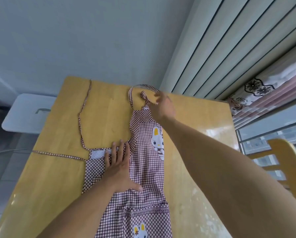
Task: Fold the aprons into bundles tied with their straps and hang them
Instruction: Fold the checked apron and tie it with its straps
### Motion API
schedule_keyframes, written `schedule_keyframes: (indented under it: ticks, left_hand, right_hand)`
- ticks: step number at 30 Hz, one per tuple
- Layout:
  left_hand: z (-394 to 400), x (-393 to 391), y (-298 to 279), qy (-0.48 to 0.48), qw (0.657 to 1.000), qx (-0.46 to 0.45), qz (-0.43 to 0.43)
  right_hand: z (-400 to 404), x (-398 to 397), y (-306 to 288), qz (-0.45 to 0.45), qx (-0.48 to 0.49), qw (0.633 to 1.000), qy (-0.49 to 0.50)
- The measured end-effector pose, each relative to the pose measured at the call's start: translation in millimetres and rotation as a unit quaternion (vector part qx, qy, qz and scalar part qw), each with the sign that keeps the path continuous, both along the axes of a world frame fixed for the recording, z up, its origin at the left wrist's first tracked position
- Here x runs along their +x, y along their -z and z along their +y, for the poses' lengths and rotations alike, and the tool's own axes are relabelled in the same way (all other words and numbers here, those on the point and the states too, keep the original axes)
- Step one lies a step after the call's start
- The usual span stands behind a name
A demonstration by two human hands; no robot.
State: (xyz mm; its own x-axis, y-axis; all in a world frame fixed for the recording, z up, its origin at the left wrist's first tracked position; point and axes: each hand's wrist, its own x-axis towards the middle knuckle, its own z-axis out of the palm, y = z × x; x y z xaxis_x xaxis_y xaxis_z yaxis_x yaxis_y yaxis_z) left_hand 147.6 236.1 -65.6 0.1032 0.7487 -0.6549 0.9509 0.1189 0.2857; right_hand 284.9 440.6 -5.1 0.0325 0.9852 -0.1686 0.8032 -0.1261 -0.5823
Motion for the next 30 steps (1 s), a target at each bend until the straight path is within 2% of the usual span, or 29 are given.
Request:
schedule_keyframes:
  ticks: [3,5,12,14,17,19,22,24,27,30]
  left_hand:
    - [0,1,3,-0.001,1.000,0.004,0.009]
    - [0,3,3,-0.008,1.000,0.008,0.013]
    - [-4,7,5,-0.041,0.998,0.051,0.004]
    - [-7,6,3,-0.074,0.991,0.111,-0.008]
    - [-16,-4,3,-0.074,0.962,0.260,0.040]
    - [-25,-17,6,-0.062,0.950,0.302,0.056]
    - [-30,-42,14,-0.098,0.944,0.308,0.069]
    - [-24,-59,15,-0.120,0.954,0.264,0.081]
    - [-20,-72,20,-0.106,0.969,0.205,0.082]
    - [-22,-72,22,-0.106,0.972,0.196,0.076]
  right_hand:
    - [-22,19,37,-0.062,-0.122,0.985,0.105]
    - [-25,27,53,-0.084,-0.186,0.975,0.092]
    - [-21,40,53,0.056,-0.201,0.971,0.114]
    - [-18,43,50,0.067,-0.199,0.970,0.124]
    - [-10,45,49,0.080,-0.193,0.968,0.138]
    - [-5,44,47,0.090,-0.193,0.967,0.137]
    - [-4,42,45,0.073,-0.184,0.973,0.120]
    - [-11,43,41,0.059,-0.181,0.976,0.101]
    - [-37,49,38,0.015,-0.177,0.983,0.055]
    - [-78,58,25,-0.049,-0.178,0.983,0.020]
